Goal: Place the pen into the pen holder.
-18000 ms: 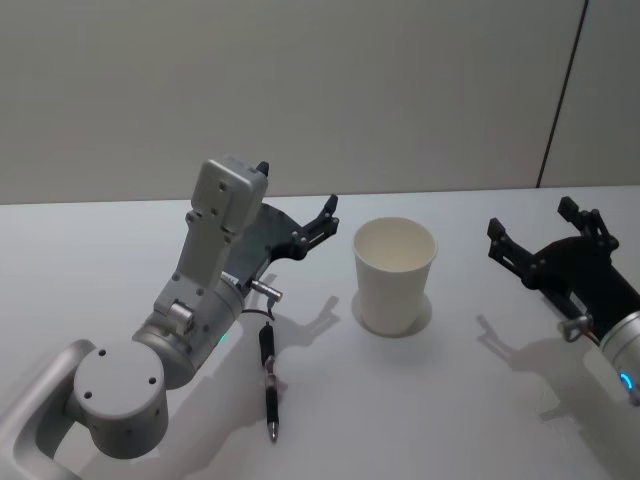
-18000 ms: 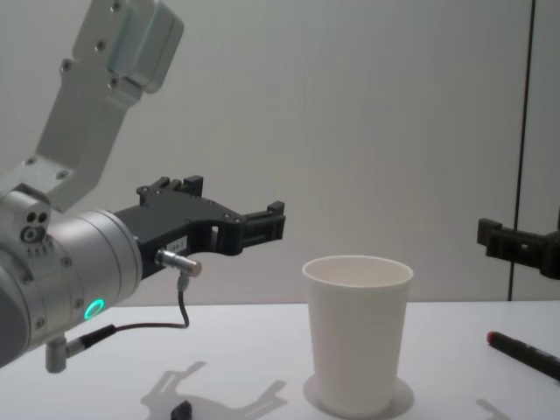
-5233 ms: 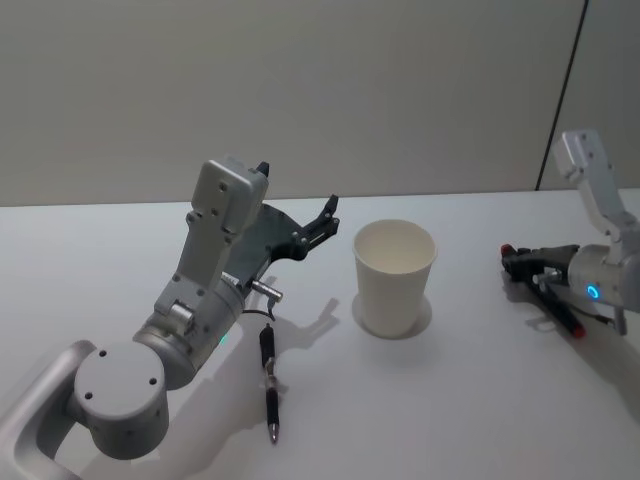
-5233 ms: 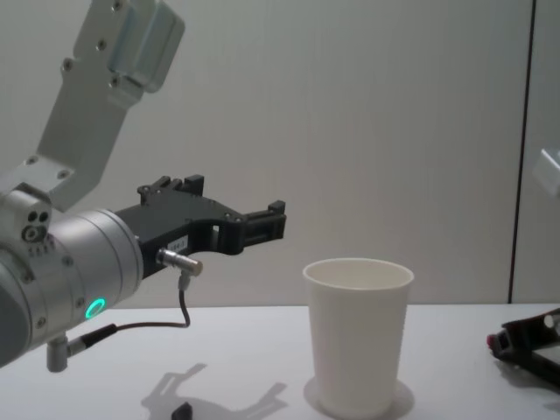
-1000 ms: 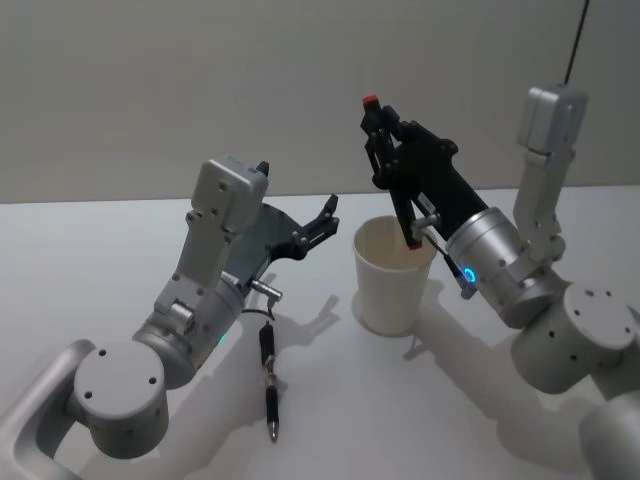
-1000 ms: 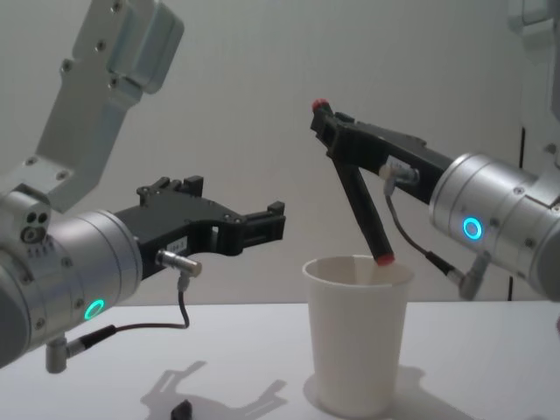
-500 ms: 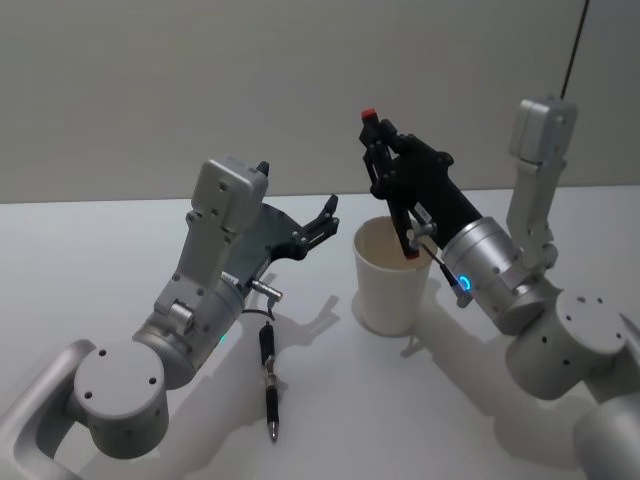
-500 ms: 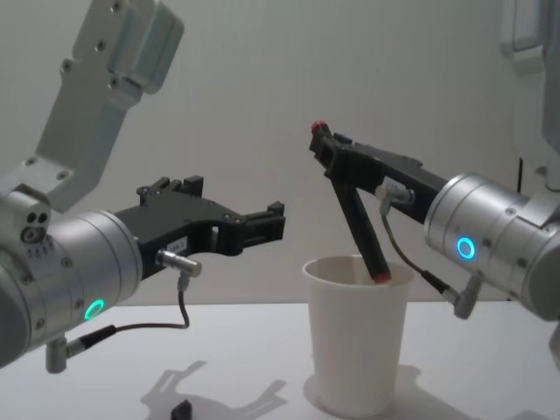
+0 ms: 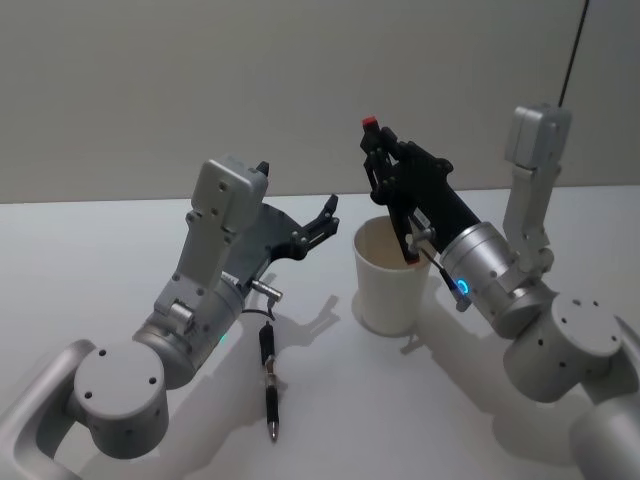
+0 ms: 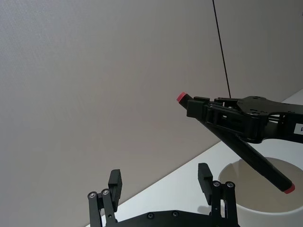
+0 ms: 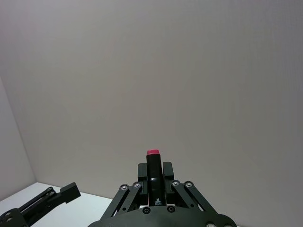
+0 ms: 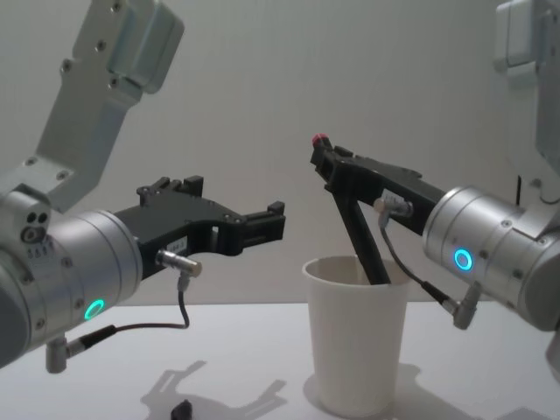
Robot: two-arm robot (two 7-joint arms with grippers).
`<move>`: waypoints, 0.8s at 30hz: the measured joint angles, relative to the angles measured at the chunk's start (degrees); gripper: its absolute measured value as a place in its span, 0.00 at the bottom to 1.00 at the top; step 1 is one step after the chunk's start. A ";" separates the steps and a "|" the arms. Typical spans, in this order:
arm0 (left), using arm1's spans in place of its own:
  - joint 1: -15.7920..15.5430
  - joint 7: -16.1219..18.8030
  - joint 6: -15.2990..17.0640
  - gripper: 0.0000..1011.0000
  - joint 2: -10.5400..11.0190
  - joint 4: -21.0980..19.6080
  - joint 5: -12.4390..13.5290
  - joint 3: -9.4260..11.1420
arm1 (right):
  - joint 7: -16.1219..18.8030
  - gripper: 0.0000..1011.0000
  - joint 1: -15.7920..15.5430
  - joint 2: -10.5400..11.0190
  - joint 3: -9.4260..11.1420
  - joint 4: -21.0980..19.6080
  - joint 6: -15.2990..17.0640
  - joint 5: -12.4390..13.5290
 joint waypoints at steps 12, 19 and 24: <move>0.00 0.00 0.00 0.99 0.00 0.00 0.00 0.00 | -0.32 0.18 0.09 -0.04 0.07 0.41 -0.10 -0.26; 0.00 0.00 0.00 0.99 0.00 0.00 0.00 0.00 | -0.39 0.18 0.12 -0.04 0.11 0.53 -0.15 -0.32; 0.00 0.00 0.00 0.99 0.00 0.00 0.00 0.00 | -0.42 0.20 0.15 -0.04 0.11 0.57 -0.18 -0.34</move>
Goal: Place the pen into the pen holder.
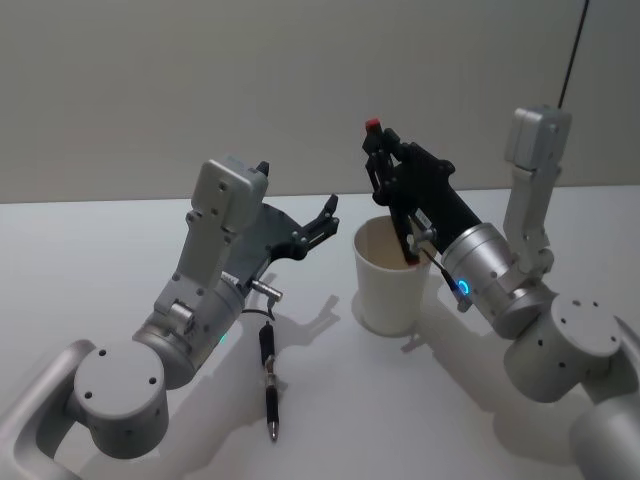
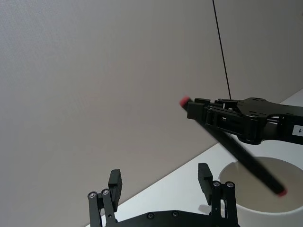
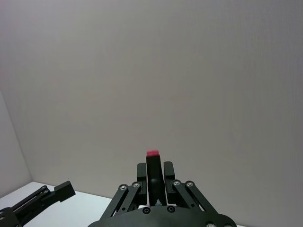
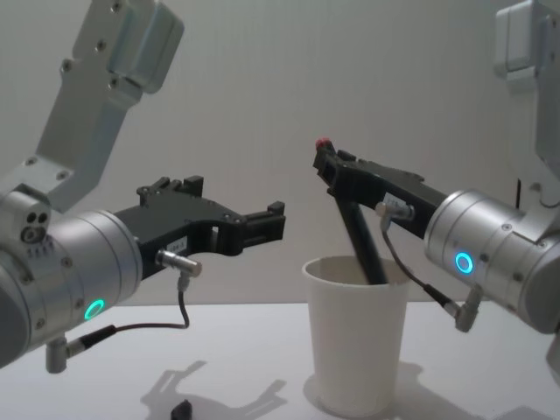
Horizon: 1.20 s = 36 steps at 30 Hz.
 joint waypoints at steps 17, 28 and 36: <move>0.00 0.00 0.00 0.99 0.00 0.00 0.00 0.00 | -0.06 0.70 0.02 0.00 0.00 0.09 -0.01 -0.05; 0.00 0.00 0.00 0.99 0.00 0.00 0.00 0.00 | -0.05 0.99 0.02 0.00 0.00 0.09 0.00 -0.05; 0.00 0.00 0.00 0.99 0.00 0.00 0.00 0.00 | -0.19 0.99 -0.06 0.15 0.15 -0.09 0.00 -0.02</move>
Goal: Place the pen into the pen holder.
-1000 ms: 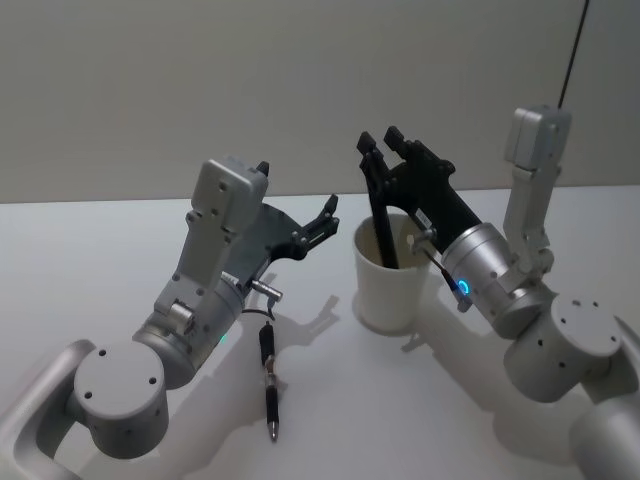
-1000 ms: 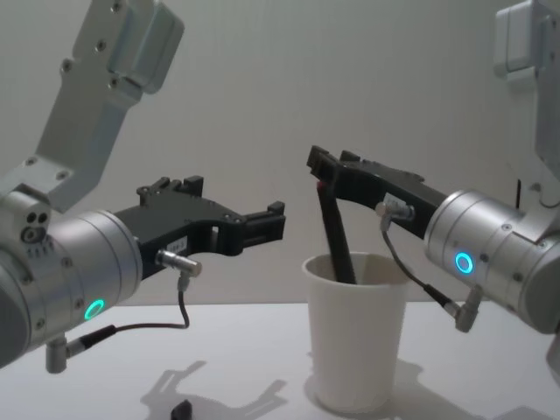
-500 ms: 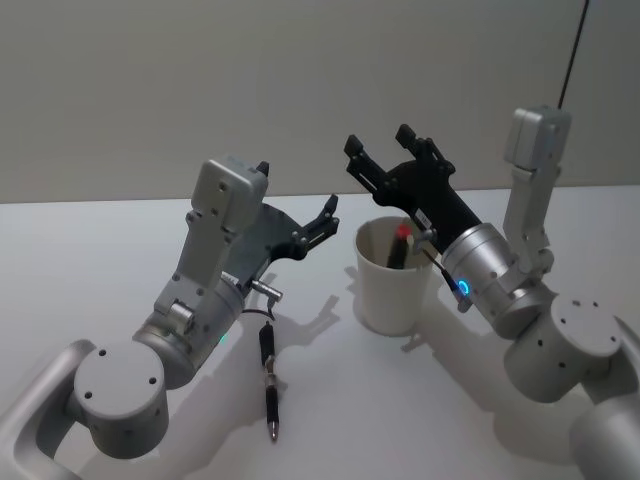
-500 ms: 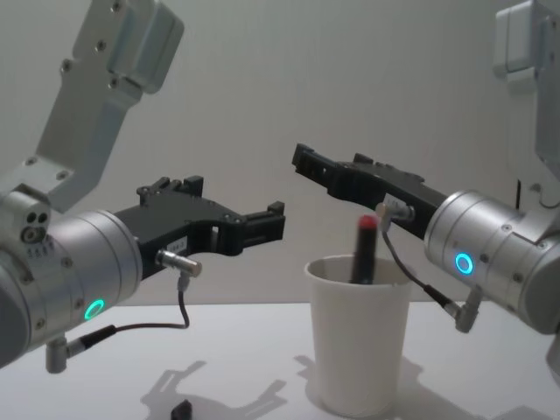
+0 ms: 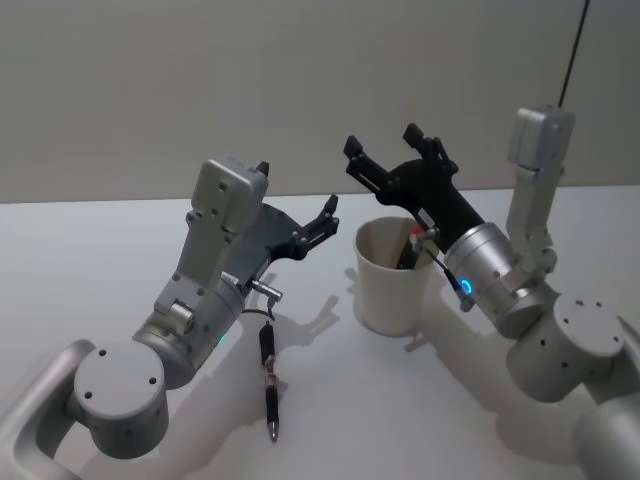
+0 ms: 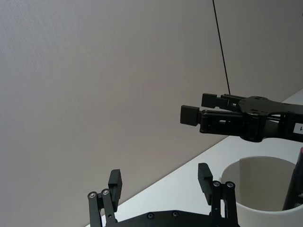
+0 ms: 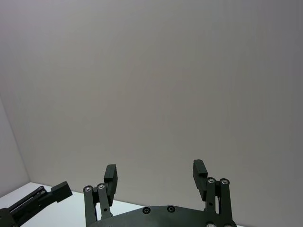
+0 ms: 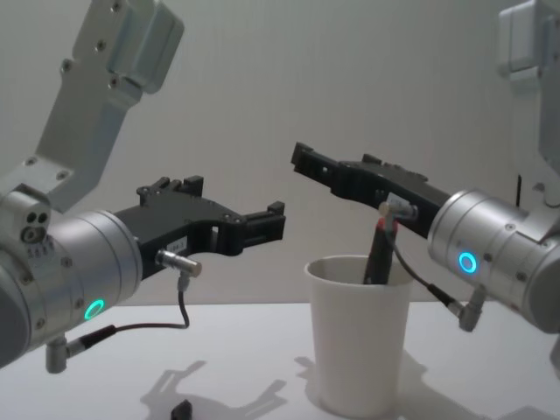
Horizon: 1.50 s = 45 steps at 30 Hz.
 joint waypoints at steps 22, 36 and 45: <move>0.00 0.00 0.00 0.99 0.00 0.00 0.00 0.00 | -8.17 0.99 -3.52 6.07 5.58 -8.52 3.75 0.92; 0.00 0.00 0.00 0.99 0.00 0.00 0.00 0.00 | -14.74 0.99 -5.47 11.92 11.38 -12.59 10.14 2.16; 0.00 0.00 0.00 0.99 0.00 0.00 0.00 0.00 | -17.20 0.99 -6.08 14.26 13.79 -13.86 13.02 2.60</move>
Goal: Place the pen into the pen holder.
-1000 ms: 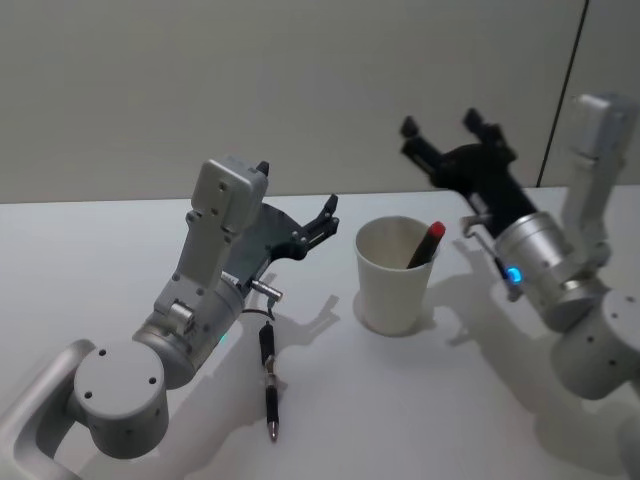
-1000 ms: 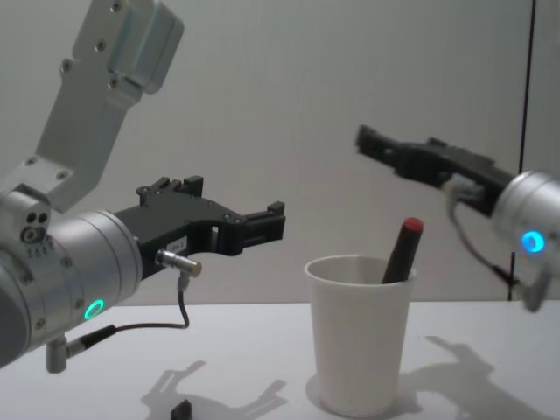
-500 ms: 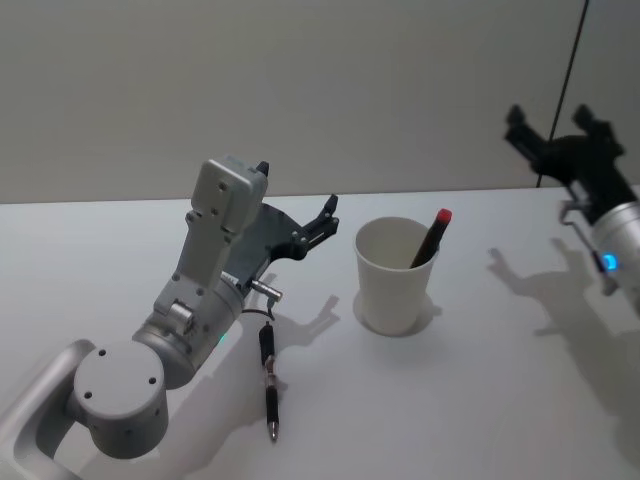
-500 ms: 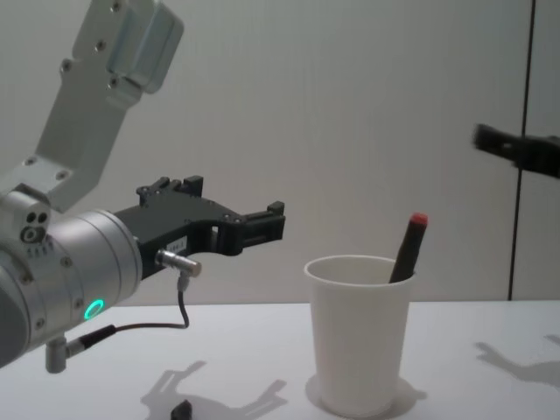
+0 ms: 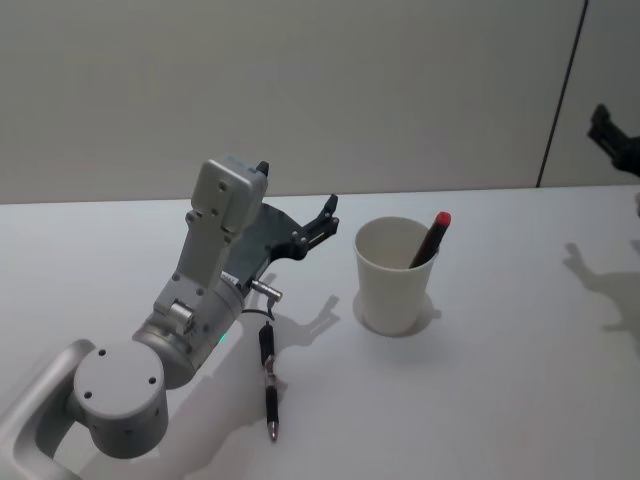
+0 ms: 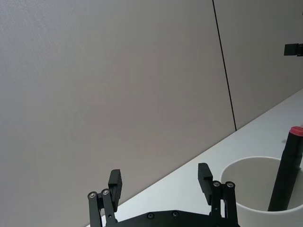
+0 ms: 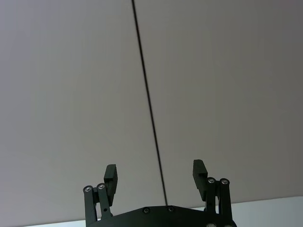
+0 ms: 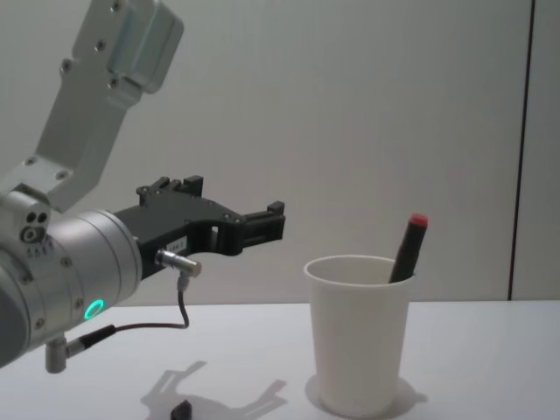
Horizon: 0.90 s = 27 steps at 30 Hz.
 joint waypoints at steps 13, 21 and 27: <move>0.00 0.00 0.00 0.99 0.00 0.00 0.00 0.00 | -1.47 0.99 -0.37 1.42 1.43 -0.72 1.72 0.24; 0.00 0.00 0.00 0.99 0.00 0.00 0.00 0.00 | -1.86 0.99 -0.46 1.77 1.79 -0.91 2.12 0.29; 0.00 0.00 0.00 0.99 0.00 0.00 0.00 0.00 | -2.02 0.99 -0.49 1.94 1.98 -0.99 2.35 0.33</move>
